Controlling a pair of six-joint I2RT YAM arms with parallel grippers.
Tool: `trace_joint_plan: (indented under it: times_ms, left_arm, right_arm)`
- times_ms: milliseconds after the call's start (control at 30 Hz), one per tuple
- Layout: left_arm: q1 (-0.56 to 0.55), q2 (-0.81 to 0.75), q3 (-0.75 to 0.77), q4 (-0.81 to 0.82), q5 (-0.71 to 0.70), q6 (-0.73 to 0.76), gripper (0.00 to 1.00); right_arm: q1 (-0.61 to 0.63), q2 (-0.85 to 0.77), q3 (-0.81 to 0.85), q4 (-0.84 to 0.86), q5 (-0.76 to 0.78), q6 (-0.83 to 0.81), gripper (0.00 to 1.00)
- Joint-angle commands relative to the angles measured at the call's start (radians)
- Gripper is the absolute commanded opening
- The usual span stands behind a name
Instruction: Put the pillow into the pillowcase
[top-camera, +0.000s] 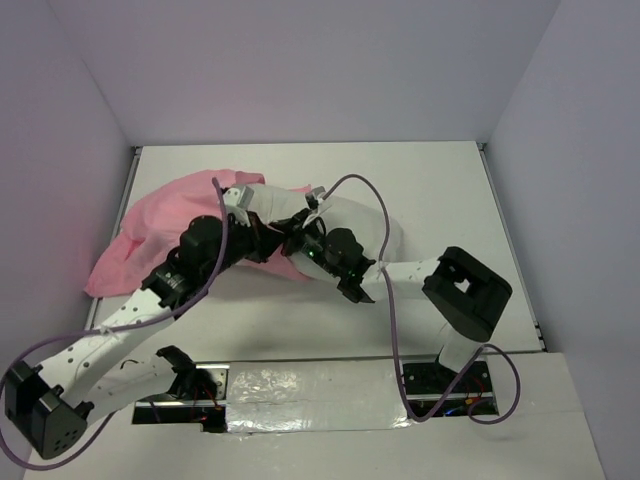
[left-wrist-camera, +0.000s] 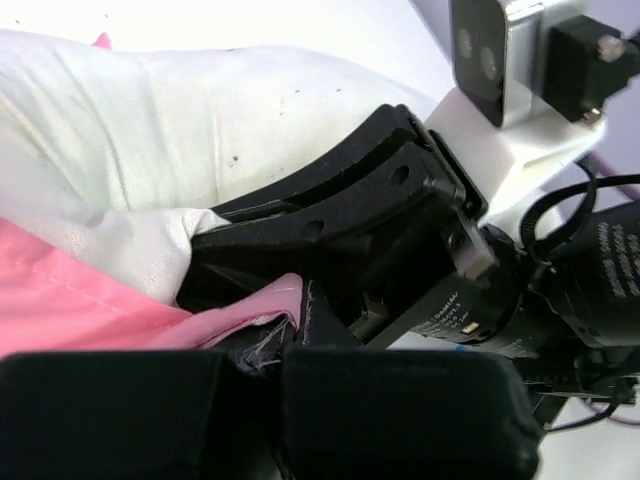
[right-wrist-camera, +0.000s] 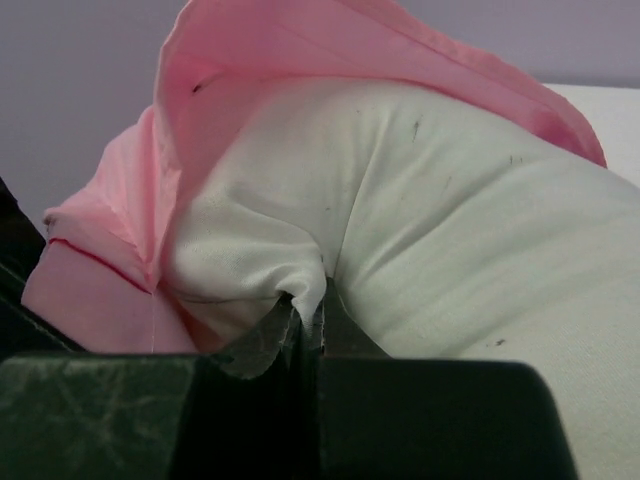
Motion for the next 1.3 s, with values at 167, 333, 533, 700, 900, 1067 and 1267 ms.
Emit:
trace_joint_plan:
  times_ms: [167, 333, 533, 700, 900, 1067, 1267]
  left_arm:
    - [-0.143, -0.154, -0.103, -0.034, 0.150, -0.214, 0.66]
    - [-0.154, -0.180, 0.096, -0.241, 0.070, -0.175, 0.99]
    - [-0.154, -0.059, 0.407, -0.472, -0.127, -0.098, 0.99]
    - [-0.154, 0.045, 0.593, -0.633, -0.313, -0.044, 0.99]
    - [-0.080, 0.324, 0.743, -0.892, -0.525, -0.095, 0.99]
    - [0.030, 0.464, 0.788, -0.961, -0.583, -0.063, 0.99]
    - [0.116, 0.639, 0.856, -0.981, -0.574, 0.005, 0.95]
  right_arm:
    - [0.014, -0.182, -0.161, 0.193, -0.185, 0.100, 0.55]
    - [-0.008, -0.466, -0.182, -0.125, -0.135, -0.064, 0.80]
    - [-0.057, -0.661, -0.094, -0.549, -0.058, -0.147, 0.89]
    - [-0.219, -0.672, 0.014, -0.776, -0.139, -0.130, 0.93]
    - [-0.388, -0.408, 0.316, -1.085, -0.349, -0.353, 1.00]
    - [-0.474, -0.160, 0.530, -1.218, -0.622, -0.512, 1.00]
    - [-0.483, 0.138, 0.869, -1.508, -0.758, -0.716, 1.00]
